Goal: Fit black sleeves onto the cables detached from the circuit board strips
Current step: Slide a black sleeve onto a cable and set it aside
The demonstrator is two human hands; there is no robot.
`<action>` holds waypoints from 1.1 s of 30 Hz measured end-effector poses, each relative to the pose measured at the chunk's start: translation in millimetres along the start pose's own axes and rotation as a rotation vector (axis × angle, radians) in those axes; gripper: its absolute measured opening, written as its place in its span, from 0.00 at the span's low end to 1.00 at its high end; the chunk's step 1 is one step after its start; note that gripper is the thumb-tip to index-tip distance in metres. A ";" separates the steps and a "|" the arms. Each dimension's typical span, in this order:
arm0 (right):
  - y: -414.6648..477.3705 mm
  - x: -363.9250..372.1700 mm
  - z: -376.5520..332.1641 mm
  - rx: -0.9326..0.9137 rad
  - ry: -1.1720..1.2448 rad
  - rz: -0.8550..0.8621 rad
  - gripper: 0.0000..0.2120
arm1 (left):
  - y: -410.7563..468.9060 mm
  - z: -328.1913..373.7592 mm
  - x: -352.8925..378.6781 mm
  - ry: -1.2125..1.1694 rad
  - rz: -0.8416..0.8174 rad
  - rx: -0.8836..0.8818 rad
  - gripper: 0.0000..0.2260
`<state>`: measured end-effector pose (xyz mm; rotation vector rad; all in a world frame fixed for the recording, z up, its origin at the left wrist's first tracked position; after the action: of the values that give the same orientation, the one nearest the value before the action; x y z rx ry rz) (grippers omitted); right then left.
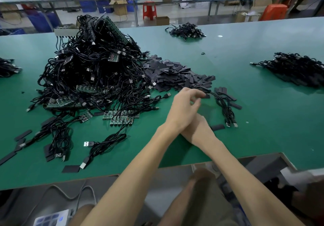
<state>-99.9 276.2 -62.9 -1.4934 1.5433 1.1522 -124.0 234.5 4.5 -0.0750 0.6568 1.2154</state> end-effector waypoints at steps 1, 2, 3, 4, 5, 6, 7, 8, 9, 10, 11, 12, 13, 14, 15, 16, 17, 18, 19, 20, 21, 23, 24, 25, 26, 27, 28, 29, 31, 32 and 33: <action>0.6 -3.2 -5.4 -0.042 0.008 0.032 0.19 | -4.2 -7.4 -11.4 0.015 0.035 -0.003 0.12; 0.5 -5.3 -9.6 -0.081 0.012 0.057 0.18 | -8.6 -15.7 -22.5 0.044 0.064 -0.005 0.13; 0.5 -7.0 -12.2 -0.104 0.004 0.082 0.15 | -13.2 -24.4 -33.1 0.090 0.089 -0.006 0.13; -0.3 -7.8 -12.2 -0.111 -0.010 0.106 0.12 | -17.9 -34.1 -42.8 0.137 0.108 -0.016 0.12; -0.4 -8.9 -12.3 -0.115 -0.023 0.131 0.11 | -22.8 -44.1 -51.5 0.177 0.120 -0.037 0.12; -0.9 -9.7 -12.4 -0.121 -0.026 0.151 0.11 | -28.0 -52.2 -59.5 0.207 0.130 -0.059 0.12; -1.0 -10.6 -12.9 -0.123 -0.019 0.162 0.11 | -34.1 -57.7 -67.1 0.237 0.140 -0.074 0.12; -1.0 -11.4 -13.3 -0.125 -0.007 0.165 0.11 | -40.2 -60.5 -74.9 0.276 0.157 -0.076 0.12; -0.9 -11.8 -13.3 -0.126 0.002 0.165 0.12 | -46.0 -61.8 -83.7 0.329 0.187 -0.069 0.12; -1.4 -11.5 -12.8 -0.126 0.005 0.161 0.12 | -51.8 -62.4 -93.7 0.393 0.231 -0.060 0.11; -1.7 -11.1 -12.3 -0.126 0.007 0.157 0.12 | -58.0 -63.4 -105.2 0.459 0.290 -0.062 0.11; -1.7 -11.1 -11.8 -0.123 0.009 0.152 0.13 | -64.6 -65.9 -118.1 0.518 0.360 -0.086 0.10; -1.6 -10.9 -12.0 -0.123 0.012 0.150 0.12 | -71.5 -70.2 -131.2 0.566 0.430 -0.134 0.09; -1.6 -10.9 -12.5 -0.123 0.012 0.149 0.12 | -78.1 -76.4 -142.9 0.600 0.485 -0.207 0.10; -1.4 -10.7 -12.9 -0.122 0.011 0.149 0.12 | -83.6 -84.6 -151.7 0.624 0.514 -0.297 0.12; -1.4 -10.8 -12.9 -0.119 0.009 0.147 0.12 | -87.8 -93.7 -156.6 0.641 0.512 -0.390 0.16; -1.3 -11.0 -12.7 -0.117 0.007 0.148 0.12 | -91.2 -101.9 -157.6 0.653 0.485 -0.469 0.20; -1.5 -11.3 -12.3 -0.116 0.004 0.150 0.12 | -93.2 -108.0 -155.7 0.662 0.442 -0.524 0.23; -1.7 -11.3 -11.9 -0.116 0.000 0.153 0.12 | -94.1 -112.2 -152.1 0.668 0.396 -0.556 0.25; -1.9 -11.2 -11.7 -0.115 -0.002 0.153 0.12 | -93.8 -114.7 -148.3 0.670 0.361 -0.567 0.27; -1.9 -11.1 -11.5 -0.116 -0.001 0.155 0.12 | -92.7 -115.5 -145.5 0.669 0.342 -0.563 0.28; -2.3 -11.3 -11.2 -0.116 0.002 0.158 0.12 | -90.5 -113.4 -142.8 0.645 0.341 -0.544 0.30; -2.5 -11.2 -11.0 -0.116 0.001 0.159 0.12 | -89.9 -110.8 -142.4 0.623 0.348 -0.527 0.31; -2.5 -10.9 -10.8 -0.115 0.001 0.160 0.12 | -89.4 -106.9 -141.9 0.600 0.356 -0.498 0.32; -2.4 -10.7 -10.5 -0.114 0.000 0.160 0.12 | -89.2 -101.8 -140.7 0.579 0.361 -0.457 0.32; -2.3 -10.4 -10.4 -0.114 0.000 0.158 0.12 | -89.4 -96.5 -138.4 0.556 0.361 -0.413 0.31; -2.2 -10.2 -10.6 -0.115 0.001 0.155 0.12 | -89.9 -91.3 -135.3 0.527 0.355 -0.378 0.30; -2.5 -10.5 -11.4 -0.121 0.005 0.155 0.13 | -90.3 -86.4 -131.4 0.494 0.344 -0.351 0.30; -3.9 -12.8 -14.4 -0.141 0.021 0.166 0.14 | -90.8 -76.8 -122.9 0.438 0.322 -0.311 0.26; -4.9 -14.3 -16.3 -0.153 0.031 0.172 0.15 | -90.5 -71.2 -118.5 0.423 0.313 -0.285 0.23; -6.2 -15.4 -18.1 -0.164 0.039 0.175 0.15 | -90.2 -65.3 -114.6 0.415 0.309 -0.256 0.19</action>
<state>-90.5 265.7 -42.8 -1.5174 1.6662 1.3871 -93.8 79.0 -16.6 -0.4634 0.8922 1.5987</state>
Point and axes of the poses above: each hand's wrist, its own y-axis towards the middle knuckle, its own x-axis out of the palm, z = x × y, the point moved 10 cm from there along y, towards the middle knuckle, and after that the axes turned 3 degrees about -x, right-handed, at the moved point
